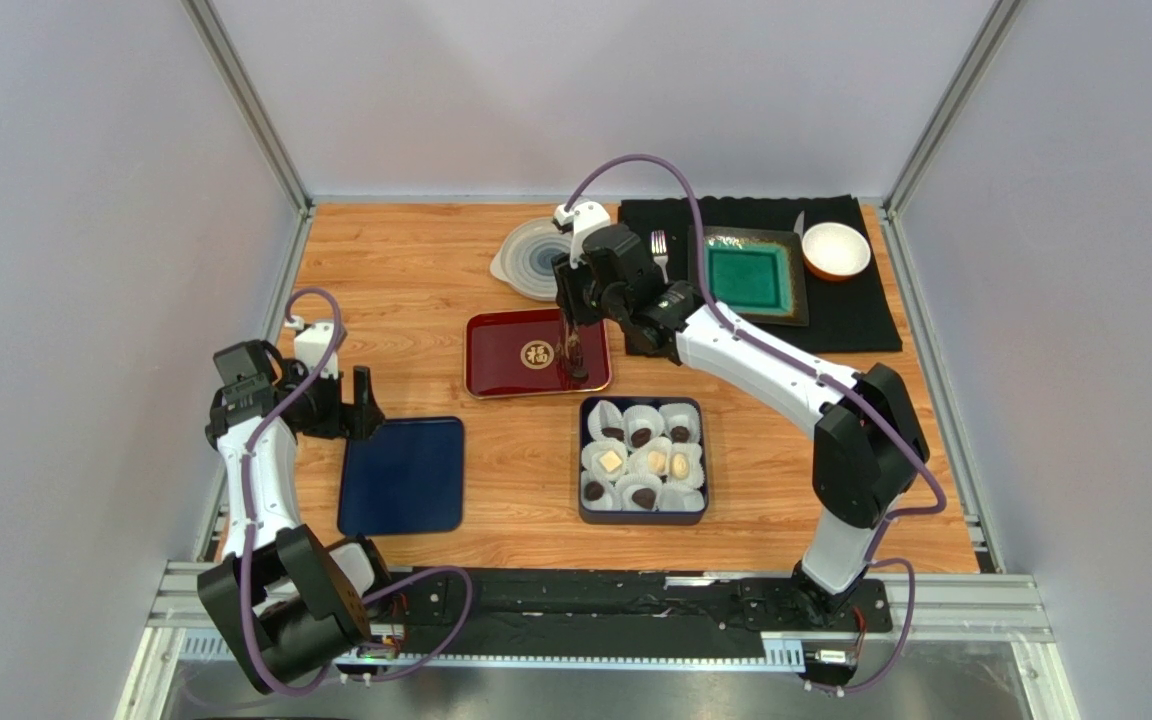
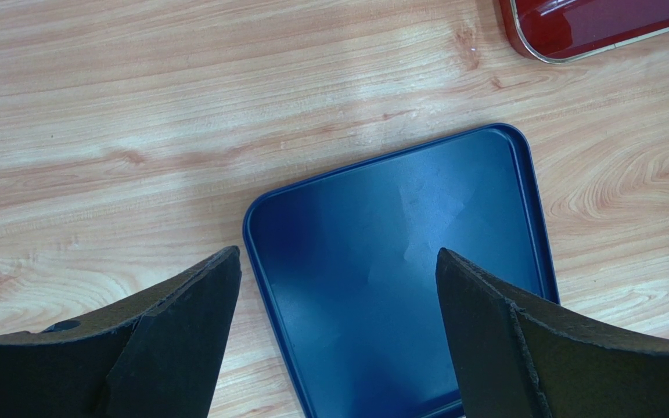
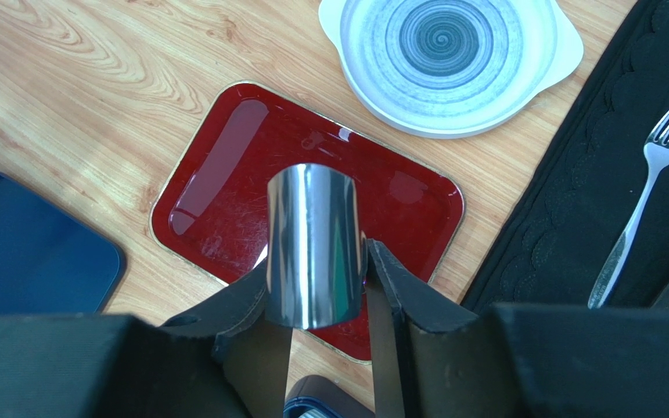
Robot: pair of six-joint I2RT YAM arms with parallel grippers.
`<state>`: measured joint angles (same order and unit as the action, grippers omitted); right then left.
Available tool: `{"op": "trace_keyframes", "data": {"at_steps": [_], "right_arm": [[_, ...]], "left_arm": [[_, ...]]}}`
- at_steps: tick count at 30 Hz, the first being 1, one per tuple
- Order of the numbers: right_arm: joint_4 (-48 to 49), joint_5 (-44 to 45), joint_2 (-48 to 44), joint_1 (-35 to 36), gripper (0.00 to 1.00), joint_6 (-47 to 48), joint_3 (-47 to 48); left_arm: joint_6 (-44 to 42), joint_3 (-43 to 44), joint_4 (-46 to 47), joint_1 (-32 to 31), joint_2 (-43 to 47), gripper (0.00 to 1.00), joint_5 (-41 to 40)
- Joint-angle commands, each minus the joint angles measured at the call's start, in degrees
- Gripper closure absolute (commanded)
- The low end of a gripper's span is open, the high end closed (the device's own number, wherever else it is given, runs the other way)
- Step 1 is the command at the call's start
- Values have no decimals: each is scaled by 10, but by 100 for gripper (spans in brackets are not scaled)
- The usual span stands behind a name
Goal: Pack the chocolate
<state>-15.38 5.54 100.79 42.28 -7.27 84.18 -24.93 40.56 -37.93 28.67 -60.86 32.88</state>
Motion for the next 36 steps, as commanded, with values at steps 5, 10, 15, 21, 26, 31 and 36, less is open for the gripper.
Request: {"op": "trace_keyframes", "data": {"at_steps": [5, 10, 15, 21, 26, 31, 36], "right_arm": [[1, -2, -23, -10, 77, -2, -9], [-10, -3, -17, -12, 80, 8, 20], [-16, -4, -14, -19, 83, 16, 38], [-31, -3, -12, -22, 89, 29, 77], [-59, 0, -24, -22, 89, 46, 130], [-93, 3, -60, -23, 90, 53, 135], [-127, 10, -142, -22, 89, 45, 74]], "left_arm": [[-14, 8, 5, 8, 2, 9, 10], [-16, 7, 6, 8, 3, 9, 8], [-16, 2, 9, 9, 3, 9, 9], [-18, -1, 10, 9, 2, 9, 9], [-16, -1, 11, 10, 4, 9, 9], [-14, 0, 11, 10, 4, 9, 11], [-14, 0, 9, 10, 6, 9, 12]]}}
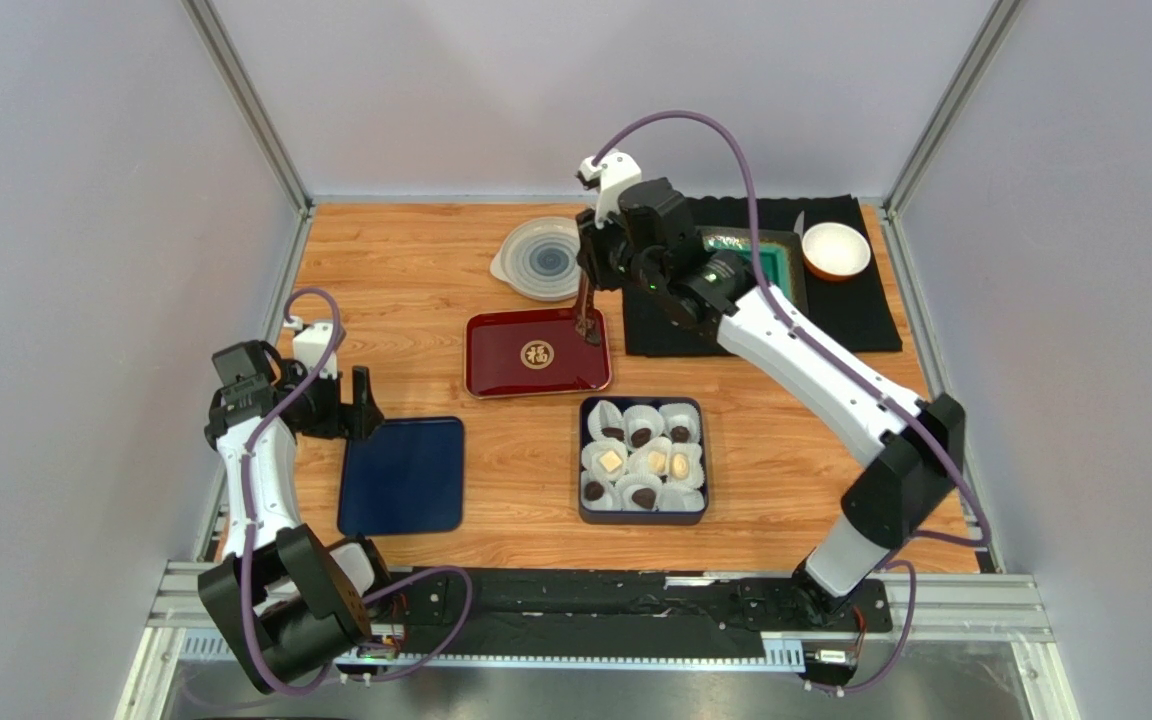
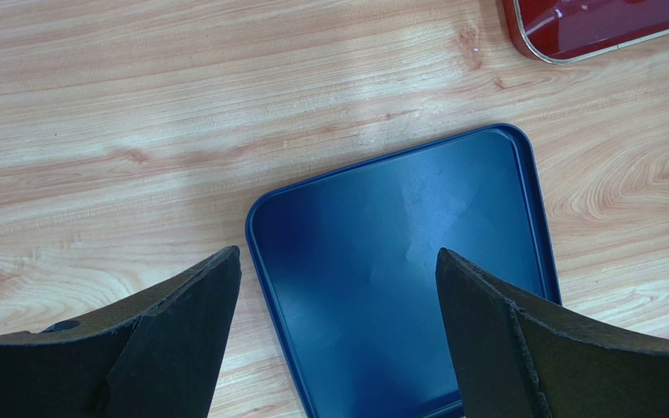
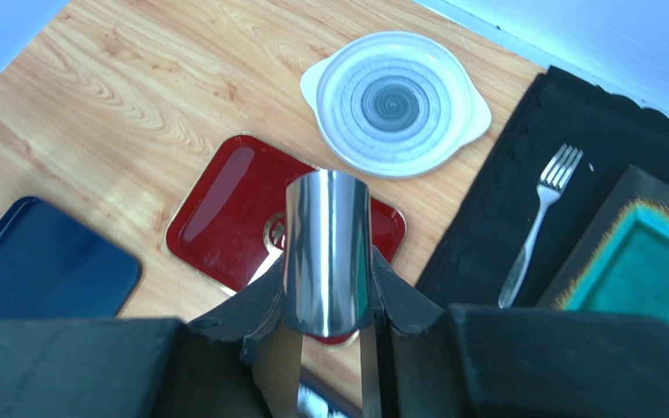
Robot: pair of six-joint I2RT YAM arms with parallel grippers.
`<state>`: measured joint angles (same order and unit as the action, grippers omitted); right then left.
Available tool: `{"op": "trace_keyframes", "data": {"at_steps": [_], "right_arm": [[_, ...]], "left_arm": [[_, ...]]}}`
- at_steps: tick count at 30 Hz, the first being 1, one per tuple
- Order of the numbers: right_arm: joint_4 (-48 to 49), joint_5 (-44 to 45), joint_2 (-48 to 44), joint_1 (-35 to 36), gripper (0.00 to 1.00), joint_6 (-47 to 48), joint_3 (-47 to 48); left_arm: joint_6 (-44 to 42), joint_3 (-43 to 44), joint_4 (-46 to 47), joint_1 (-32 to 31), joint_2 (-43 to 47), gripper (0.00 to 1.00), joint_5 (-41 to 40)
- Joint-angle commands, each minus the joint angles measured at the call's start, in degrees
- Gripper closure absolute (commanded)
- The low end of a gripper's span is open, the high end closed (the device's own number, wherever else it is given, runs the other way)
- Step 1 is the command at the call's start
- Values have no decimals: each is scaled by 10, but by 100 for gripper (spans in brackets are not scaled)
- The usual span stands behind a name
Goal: Pack the chocolate
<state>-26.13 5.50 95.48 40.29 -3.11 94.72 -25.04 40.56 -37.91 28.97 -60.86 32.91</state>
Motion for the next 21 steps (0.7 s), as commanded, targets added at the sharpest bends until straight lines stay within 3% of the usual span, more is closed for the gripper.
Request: {"op": "trace_keyframes", "data": {"at_steps": [1, 10, 21], "right_arm": [[-23, 12, -103, -2, 89, 1, -44], [-74, 28, -287, 12, 89, -49, -188], [-154, 65, -439, 72, 88, -133, -302]], "left_arm": [[-12, 0, 10, 7, 5, 9, 13], [-12, 2, 4, 6, 8, 9, 16], [-6, 5, -3, 6, 10, 9, 26]]}}
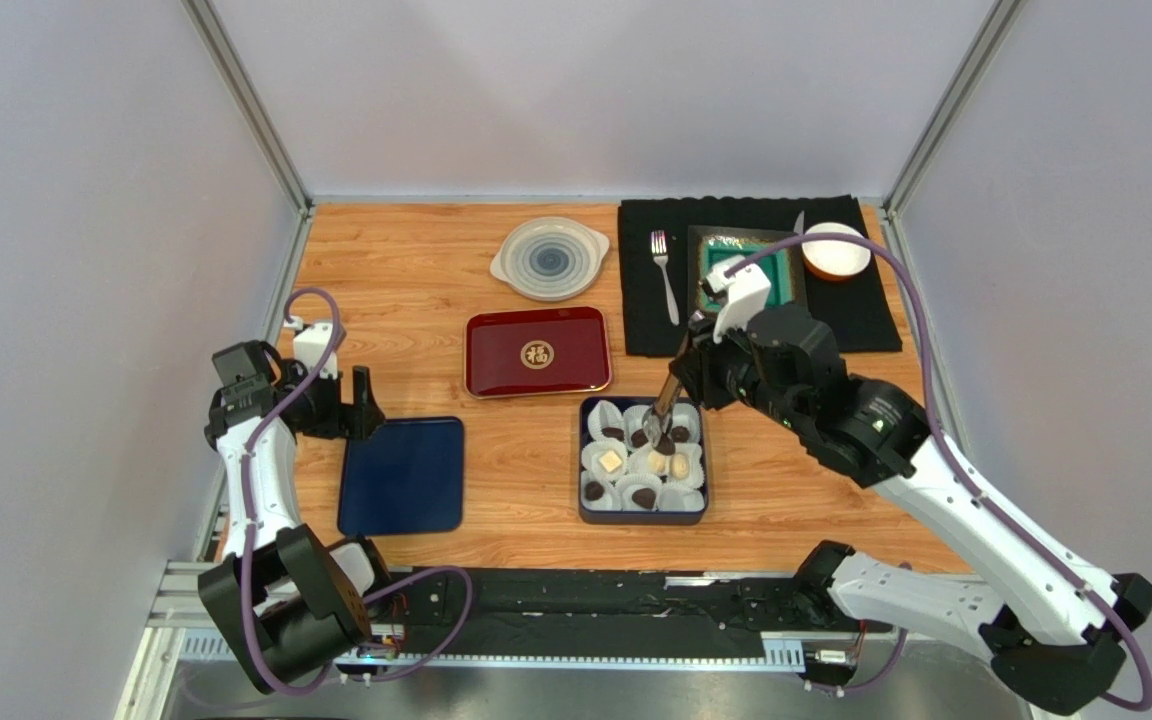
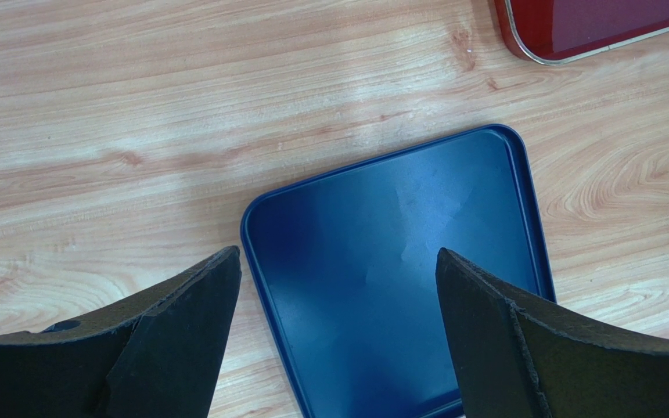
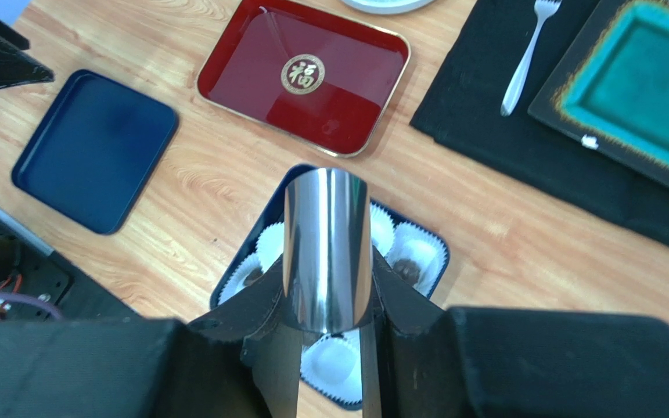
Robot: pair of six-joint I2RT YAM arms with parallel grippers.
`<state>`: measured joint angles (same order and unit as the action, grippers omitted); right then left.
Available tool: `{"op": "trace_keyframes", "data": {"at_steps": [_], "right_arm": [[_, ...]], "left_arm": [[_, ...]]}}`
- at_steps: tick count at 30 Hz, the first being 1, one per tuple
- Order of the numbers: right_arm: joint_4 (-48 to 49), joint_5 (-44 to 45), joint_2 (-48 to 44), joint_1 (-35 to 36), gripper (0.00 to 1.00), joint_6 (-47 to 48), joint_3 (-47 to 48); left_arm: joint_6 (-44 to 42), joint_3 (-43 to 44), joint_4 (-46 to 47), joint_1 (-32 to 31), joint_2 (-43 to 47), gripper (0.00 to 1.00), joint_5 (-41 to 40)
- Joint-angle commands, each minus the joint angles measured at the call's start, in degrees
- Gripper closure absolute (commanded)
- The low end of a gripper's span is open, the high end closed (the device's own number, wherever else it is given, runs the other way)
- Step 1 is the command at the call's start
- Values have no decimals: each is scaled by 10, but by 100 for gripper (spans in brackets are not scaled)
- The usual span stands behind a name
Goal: Pack the chocolate
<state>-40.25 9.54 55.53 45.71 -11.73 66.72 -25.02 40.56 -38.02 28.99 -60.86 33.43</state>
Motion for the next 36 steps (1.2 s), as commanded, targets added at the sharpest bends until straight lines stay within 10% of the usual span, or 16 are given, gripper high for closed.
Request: {"op": "trace_keyframes", "data": {"at_steps": [1, 36], "right_arm": [[-16, 27, -45, 22, 88, -52, -26], [-44, 82, -92, 76, 75, -99, -84]], "left_arm": [[-6, 5, -2, 6, 9, 9, 21], [-10, 2, -4, 6, 12, 9, 19]]}}
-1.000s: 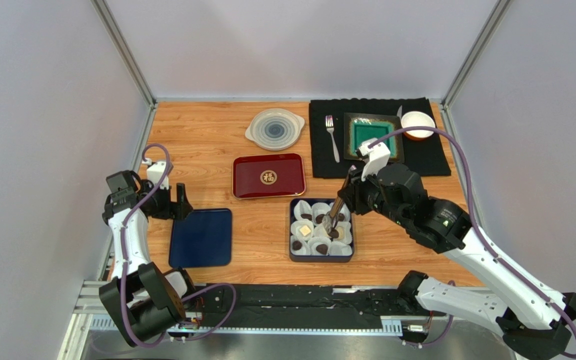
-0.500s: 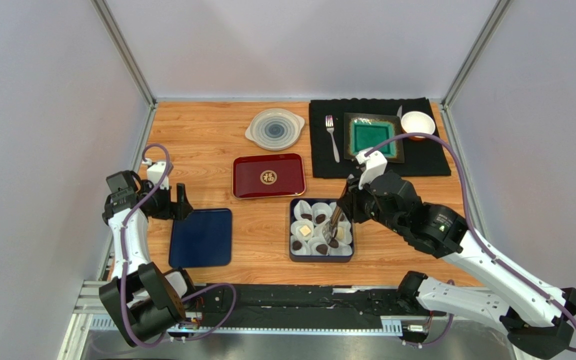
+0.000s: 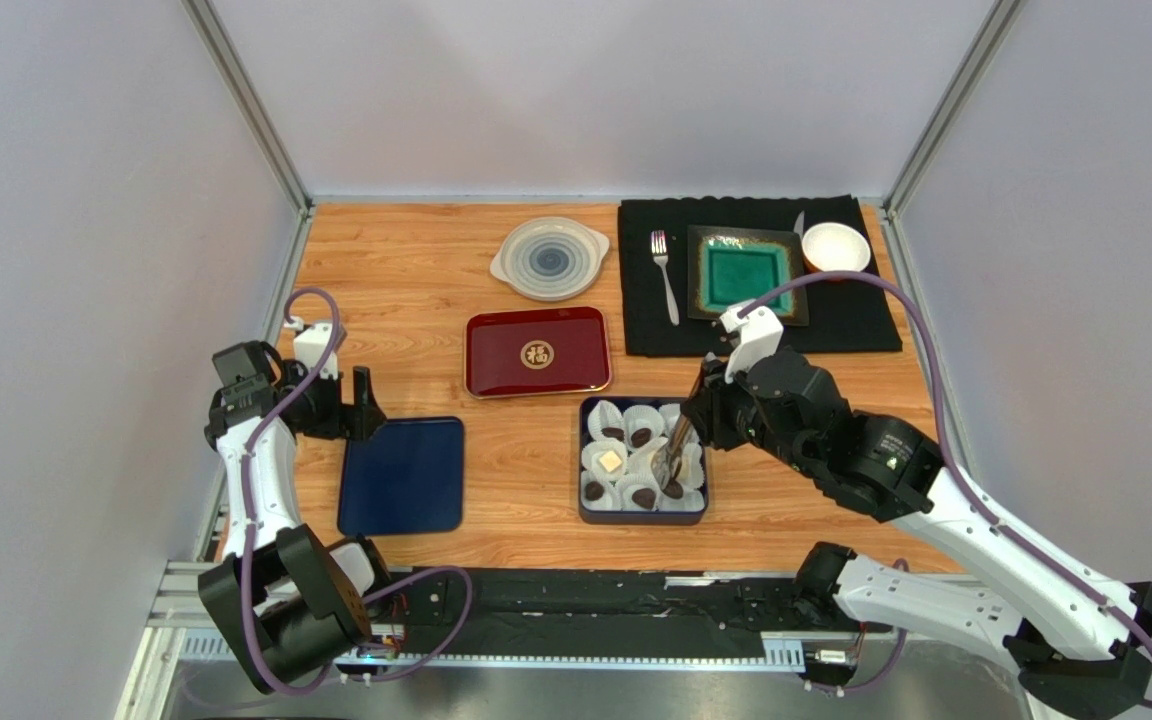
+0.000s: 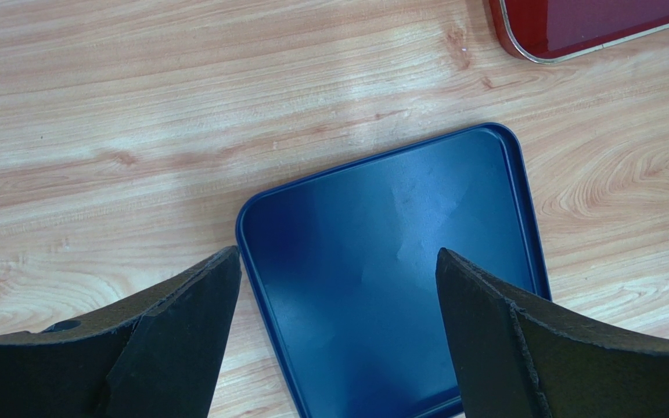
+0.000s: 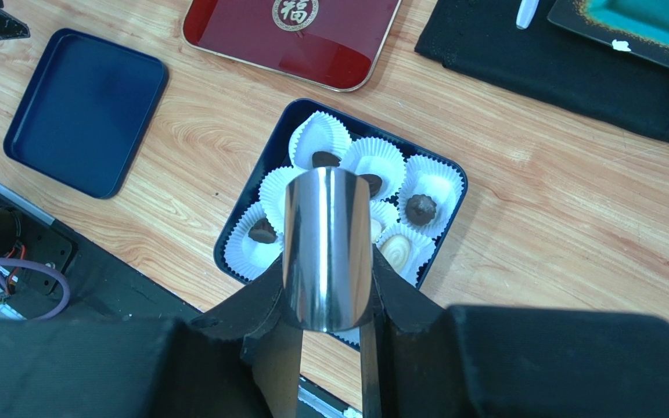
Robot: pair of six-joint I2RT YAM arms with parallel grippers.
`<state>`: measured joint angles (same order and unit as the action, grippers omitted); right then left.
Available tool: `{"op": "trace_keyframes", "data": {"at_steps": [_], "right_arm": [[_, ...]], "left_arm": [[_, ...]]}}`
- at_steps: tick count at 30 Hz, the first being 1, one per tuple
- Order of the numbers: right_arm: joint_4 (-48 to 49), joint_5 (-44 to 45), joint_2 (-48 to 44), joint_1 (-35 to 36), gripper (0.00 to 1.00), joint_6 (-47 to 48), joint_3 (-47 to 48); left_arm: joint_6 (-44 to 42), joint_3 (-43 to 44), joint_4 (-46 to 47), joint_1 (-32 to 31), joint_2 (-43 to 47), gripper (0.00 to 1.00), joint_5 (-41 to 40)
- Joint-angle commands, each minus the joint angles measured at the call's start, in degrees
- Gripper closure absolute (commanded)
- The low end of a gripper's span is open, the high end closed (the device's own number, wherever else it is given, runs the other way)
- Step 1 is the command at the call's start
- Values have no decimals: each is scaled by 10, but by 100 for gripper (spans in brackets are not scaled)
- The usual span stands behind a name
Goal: Pack the chocolate
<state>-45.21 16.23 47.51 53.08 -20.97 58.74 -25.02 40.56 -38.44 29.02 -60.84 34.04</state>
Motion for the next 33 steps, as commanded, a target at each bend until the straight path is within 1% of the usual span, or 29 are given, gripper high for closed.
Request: {"op": "trace_keyframes", "data": {"at_steps": [1, 10, 15, 21, 24, 25, 30, 33], "right_arm": [[6, 15, -11, 4, 73, -7, -4], [7, 18, -8, 4, 66, -8, -5], [7, 22, -9, 4, 67, -4, 2], [-6, 65, -18, 4, 83, 5, 24], [-32, 112, -14, 3, 87, 7, 40], [-54, 140, -7, 1, 88, 3, 45], [-95, 205, -8, -8, 92, -1, 78], [-106, 259, -28, -24, 91, -3, 74]], "left_arm": [[-10, 2, 0, 6, 12, 9, 12], [-11, 2, 2, 6, 12, 9, 9], [-11, 3, 1, 6, 12, 9, 9], [-12, 6, 0, 6, 13, 9, 8], [-12, 7, -1, 7, 15, 9, 9], [-13, 6, -1, 6, 17, 9, 10], [-11, 3, 1, 6, 16, 9, 12], [-13, 4, 2, 6, 17, 9, 12]]}}
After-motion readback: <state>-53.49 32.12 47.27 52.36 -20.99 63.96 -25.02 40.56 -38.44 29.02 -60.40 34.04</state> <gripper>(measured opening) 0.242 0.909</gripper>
